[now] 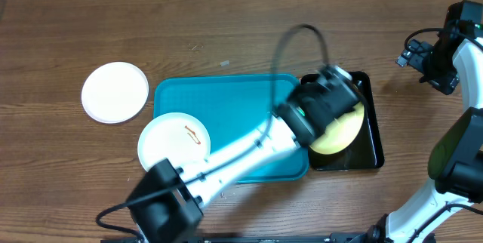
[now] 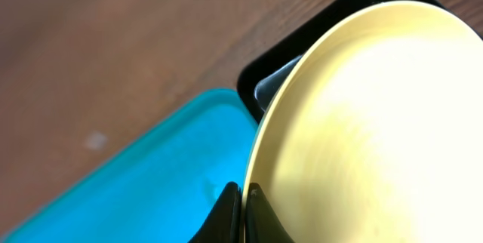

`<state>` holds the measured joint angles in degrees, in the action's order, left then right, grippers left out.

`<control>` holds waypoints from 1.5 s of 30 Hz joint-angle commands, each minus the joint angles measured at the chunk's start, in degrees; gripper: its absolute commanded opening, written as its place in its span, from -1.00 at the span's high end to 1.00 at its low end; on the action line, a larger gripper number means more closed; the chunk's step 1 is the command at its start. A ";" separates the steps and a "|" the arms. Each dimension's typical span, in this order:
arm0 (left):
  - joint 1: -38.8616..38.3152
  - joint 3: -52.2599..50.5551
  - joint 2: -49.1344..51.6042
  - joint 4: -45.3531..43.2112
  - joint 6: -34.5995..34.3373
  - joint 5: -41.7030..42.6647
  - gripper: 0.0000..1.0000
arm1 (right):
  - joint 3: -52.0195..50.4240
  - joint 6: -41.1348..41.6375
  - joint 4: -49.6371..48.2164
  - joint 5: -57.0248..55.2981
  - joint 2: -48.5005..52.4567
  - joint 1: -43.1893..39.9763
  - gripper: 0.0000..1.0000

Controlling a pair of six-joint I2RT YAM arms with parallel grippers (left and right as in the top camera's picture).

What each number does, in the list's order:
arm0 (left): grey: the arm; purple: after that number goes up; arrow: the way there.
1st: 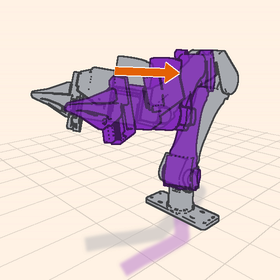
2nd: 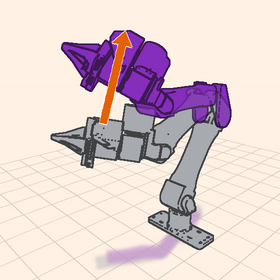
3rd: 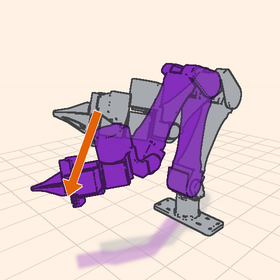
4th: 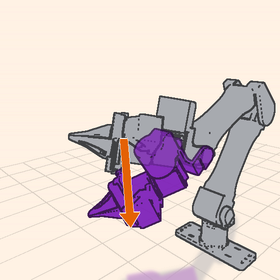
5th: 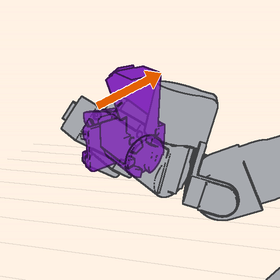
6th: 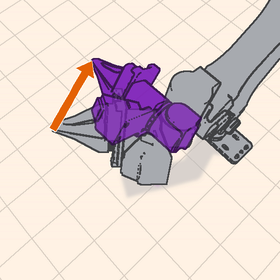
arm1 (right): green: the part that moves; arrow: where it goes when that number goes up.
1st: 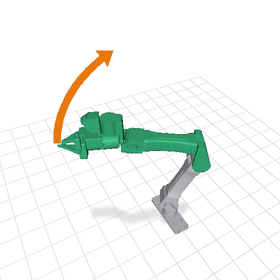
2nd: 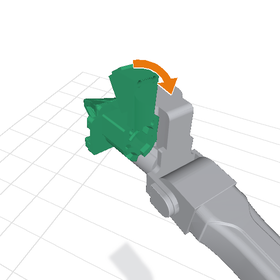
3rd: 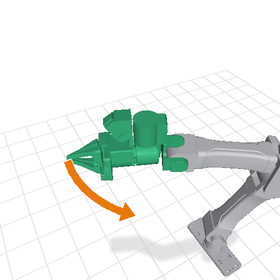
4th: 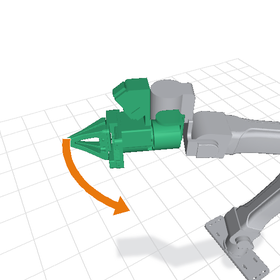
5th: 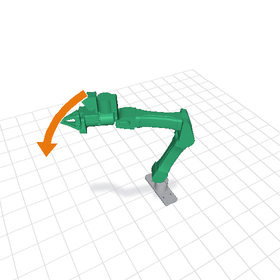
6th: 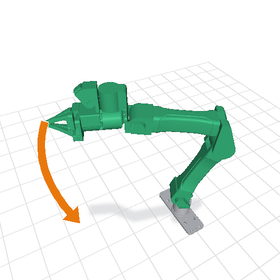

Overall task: Clean dirty plates on tray and stack at the side
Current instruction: 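Swing the yellow-green plate left and stack it on the cream plate, then release the stacked plate and move the left gripper to the white plate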

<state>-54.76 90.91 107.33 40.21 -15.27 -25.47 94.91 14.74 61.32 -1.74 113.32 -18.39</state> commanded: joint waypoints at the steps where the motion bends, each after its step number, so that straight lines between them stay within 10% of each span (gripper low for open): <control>1: 10.69 0.76 -3.39 -0.04 -8.09 28.94 0.92 | 0.31 0.26 -0.17 -0.33 -1.14 -0.07 -1.00; 9: 41.09 0.74 -3.34 5.86 -9.16 61.09 0.91 | 0.31 0.28 -0.17 -0.33 -1.14 -0.07 -1.00; 23: 85.46 -0.92 -3.30 19.41 -7.06 40.26 0.91 | 0.31 0.28 -0.17 -0.33 -1.14 -0.07 -1.00; 35: 89.99 -11.63 -3.13 6.93 -9.22 33.81 0.90 | 0.31 0.28 -0.17 -0.33 -1.14 -0.07 -1.00; 37: 89.99 -13.27 -3.13 4.63 -9.22 33.83 0.74 | 0.31 0.28 -0.17 -0.33 -1.14 -0.07 -1.00; 41: 89.99 -13.38 -3.15 4.57 -9.05 35.54 -0.54 | 0.31 0.28 -0.17 -0.33 -1.14 -0.07 -1.00; 45: 89.94 -11.98 -3.21 8.41 -5.51 45.94 -0.51 | 0.31 0.28 -0.17 -0.33 -1.14 -0.07 -1.00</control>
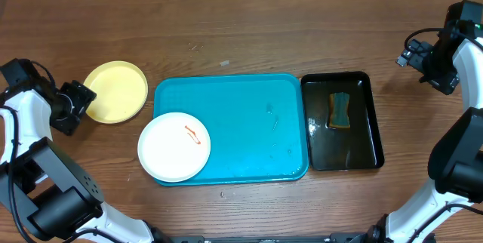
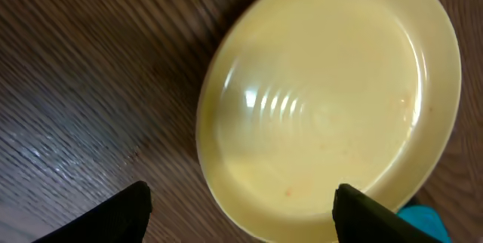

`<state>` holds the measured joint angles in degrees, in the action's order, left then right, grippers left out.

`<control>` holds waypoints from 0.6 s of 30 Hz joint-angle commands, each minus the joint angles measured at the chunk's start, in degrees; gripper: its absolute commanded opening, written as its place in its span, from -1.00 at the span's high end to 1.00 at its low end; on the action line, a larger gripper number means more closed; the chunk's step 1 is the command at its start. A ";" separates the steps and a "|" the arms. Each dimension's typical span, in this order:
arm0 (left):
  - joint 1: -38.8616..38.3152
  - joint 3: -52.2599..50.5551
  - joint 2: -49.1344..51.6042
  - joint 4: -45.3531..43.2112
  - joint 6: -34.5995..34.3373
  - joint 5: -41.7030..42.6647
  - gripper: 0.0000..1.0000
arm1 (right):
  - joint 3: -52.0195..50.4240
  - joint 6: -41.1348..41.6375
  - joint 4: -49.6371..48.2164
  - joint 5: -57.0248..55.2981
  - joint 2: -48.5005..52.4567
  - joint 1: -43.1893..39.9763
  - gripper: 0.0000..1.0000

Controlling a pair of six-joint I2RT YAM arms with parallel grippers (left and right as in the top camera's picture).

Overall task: Clean dirty plates on tray and stack at the side
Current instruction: 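Release the stacked plate and move the left gripper to the white plate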

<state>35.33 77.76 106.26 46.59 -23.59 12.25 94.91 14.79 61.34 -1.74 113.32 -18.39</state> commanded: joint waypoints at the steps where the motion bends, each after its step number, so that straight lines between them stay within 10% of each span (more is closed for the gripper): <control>1: -0.15 1.68 -2.19 3.96 3.72 11.30 -0.48 | 0.31 0.24 -0.20 -0.33 -1.14 -0.07 -1.00; 18: -9.29 -2.60 -25.27 22.58 6.34 4.39 -0.13 | 0.31 0.24 -0.20 -0.33 -1.14 -0.07 -1.00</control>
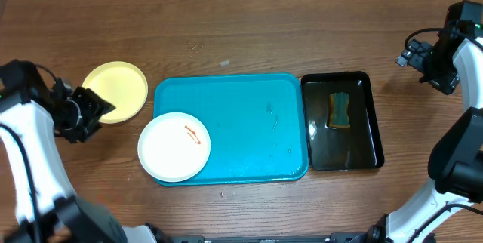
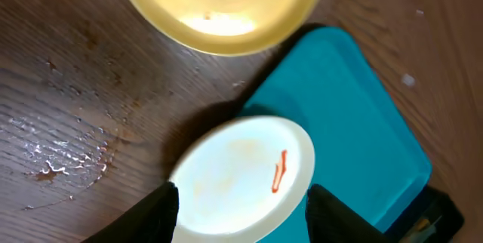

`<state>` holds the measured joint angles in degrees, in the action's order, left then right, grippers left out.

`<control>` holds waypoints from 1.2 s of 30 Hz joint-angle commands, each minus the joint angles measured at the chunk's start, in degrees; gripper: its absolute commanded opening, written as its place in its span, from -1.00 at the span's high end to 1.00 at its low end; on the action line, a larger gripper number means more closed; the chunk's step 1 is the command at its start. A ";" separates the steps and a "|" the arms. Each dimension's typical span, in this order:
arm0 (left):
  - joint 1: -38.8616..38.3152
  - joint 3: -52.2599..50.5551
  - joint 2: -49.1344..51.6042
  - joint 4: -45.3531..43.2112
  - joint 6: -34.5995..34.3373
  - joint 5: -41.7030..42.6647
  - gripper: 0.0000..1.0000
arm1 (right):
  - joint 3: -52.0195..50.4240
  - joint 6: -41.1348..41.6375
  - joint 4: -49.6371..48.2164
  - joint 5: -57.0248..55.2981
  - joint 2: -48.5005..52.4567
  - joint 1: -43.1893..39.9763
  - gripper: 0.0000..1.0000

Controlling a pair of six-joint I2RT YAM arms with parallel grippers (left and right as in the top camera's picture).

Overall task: Clean dirty plates on tray and stack at the side
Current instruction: 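Release the stacked plate and move the left gripper to the white plate, then grip the white plate's rim and drag it right to the tray center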

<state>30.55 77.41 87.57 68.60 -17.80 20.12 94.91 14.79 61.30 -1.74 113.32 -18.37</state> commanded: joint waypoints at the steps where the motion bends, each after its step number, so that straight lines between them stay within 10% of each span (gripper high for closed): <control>1: -6.25 -3.13 -8.24 0.52 0.04 -4.76 -0.15 | 0.31 0.24 -0.15 -0.33 -1.14 -0.09 -1.00; 11: -16.13 -17.14 -14.69 -2.95 -5.20 -19.63 -0.22 | 0.31 0.24 -0.15 -0.33 -1.14 -0.09 -1.00; 36: -14.80 -32.61 -12.83 -16.13 -6.69 -19.26 -0.28 | 0.31 0.24 -0.15 -0.33 -1.14 -0.09 -1.00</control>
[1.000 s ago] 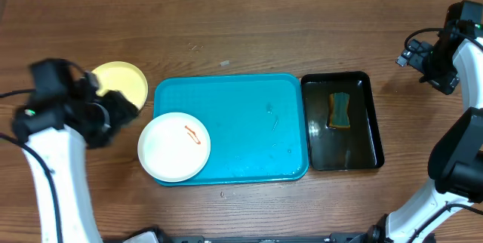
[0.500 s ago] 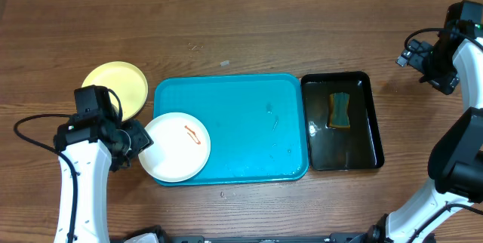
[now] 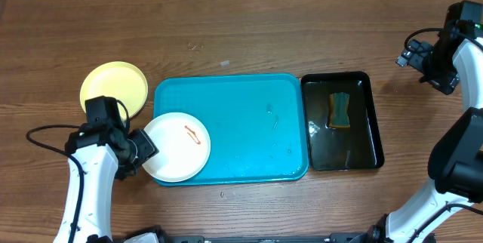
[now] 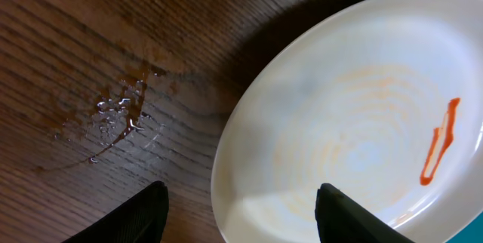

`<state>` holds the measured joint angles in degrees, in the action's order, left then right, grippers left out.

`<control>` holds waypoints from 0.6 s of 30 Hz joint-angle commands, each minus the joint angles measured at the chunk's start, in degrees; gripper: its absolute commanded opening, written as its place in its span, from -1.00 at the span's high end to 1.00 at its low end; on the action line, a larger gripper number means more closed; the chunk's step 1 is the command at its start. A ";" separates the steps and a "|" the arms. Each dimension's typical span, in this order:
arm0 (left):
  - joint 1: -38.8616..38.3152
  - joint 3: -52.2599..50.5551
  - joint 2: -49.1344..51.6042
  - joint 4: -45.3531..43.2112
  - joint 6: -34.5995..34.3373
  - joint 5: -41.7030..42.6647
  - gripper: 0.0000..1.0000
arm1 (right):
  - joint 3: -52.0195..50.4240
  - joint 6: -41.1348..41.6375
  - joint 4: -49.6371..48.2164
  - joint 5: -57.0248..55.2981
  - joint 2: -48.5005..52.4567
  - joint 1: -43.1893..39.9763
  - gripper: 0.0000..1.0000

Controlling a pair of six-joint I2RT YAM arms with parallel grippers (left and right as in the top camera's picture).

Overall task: Clean dirty plates on tray and stack at the side
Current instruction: 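Grip the white plate's rim and drag it right to the tray center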

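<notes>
A white plate [image 3: 177, 146] with a red streak [image 4: 439, 141] lies on the teal tray [image 3: 249, 122], overhanging its front left corner. My left gripper [image 3: 143, 152] is open at the plate's left rim. In the left wrist view the left gripper [image 4: 241, 219] has one finger [image 4: 136, 216] over the wood and the other over the white plate [image 4: 355, 122]. A yellow plate [image 3: 113, 89] lies on the table to the left of the tray. My right gripper [image 3: 424, 60] hangs at the far right edge, well away from the plates.
Right of the tray stands a black basin [image 3: 370, 149] of water with a sponge [image 3: 340, 110] in it. Water drops [image 4: 117, 118] lie on the wood beside the white plate. A cable runs from my left arm across the table's front left.
My left gripper was open and higher up, below the yellow plate. Now it is low at the white plate's left rim, still open. The plates have not moved.
My left gripper was shut on the yellow plate over the black basin, with a clean white plate lying at the left. Then the yellow plate lay on that white plate and the gripper was open beside it. Since then it has come to the streaked plate.
</notes>
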<state>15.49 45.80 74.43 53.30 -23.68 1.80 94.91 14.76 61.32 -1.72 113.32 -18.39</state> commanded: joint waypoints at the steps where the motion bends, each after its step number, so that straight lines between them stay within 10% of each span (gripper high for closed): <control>1: 0.26 -1.29 0.31 -1.22 -0.81 -1.07 -0.28 | 0.31 0.26 -0.17 -0.35 -1.14 -0.07 -1.00; 18: 0.26 -2.71 6.93 -8.74 -1.20 -2.32 0.24 | 0.31 0.26 -0.17 -0.35 -1.14 -0.07 -1.00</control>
<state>15.49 43.48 78.70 44.84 -24.29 0.56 94.91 14.79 61.30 -1.74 113.32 -18.39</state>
